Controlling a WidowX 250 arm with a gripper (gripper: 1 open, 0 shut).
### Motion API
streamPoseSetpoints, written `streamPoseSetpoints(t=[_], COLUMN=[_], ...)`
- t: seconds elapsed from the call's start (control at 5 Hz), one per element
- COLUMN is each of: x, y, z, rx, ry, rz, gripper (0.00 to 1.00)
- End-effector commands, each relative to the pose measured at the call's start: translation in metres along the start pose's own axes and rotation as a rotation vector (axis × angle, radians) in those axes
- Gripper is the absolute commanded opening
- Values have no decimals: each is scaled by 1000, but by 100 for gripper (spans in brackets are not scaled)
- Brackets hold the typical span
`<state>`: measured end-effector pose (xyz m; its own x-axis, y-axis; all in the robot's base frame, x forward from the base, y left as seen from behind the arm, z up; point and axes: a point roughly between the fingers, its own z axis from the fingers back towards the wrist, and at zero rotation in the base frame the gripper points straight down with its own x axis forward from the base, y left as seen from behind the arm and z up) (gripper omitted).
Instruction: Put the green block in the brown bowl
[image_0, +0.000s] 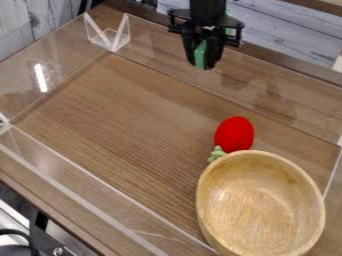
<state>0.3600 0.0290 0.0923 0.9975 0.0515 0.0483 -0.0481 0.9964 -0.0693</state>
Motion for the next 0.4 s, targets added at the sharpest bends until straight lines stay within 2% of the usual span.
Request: streamPoseSetpoints(t=[0.0, 0.2], x=[17, 17], y=[-3, -2], z=[15, 11], rx=[6, 14], ry=[-57, -49], rz=[-36, -68], gripper=[0, 0])
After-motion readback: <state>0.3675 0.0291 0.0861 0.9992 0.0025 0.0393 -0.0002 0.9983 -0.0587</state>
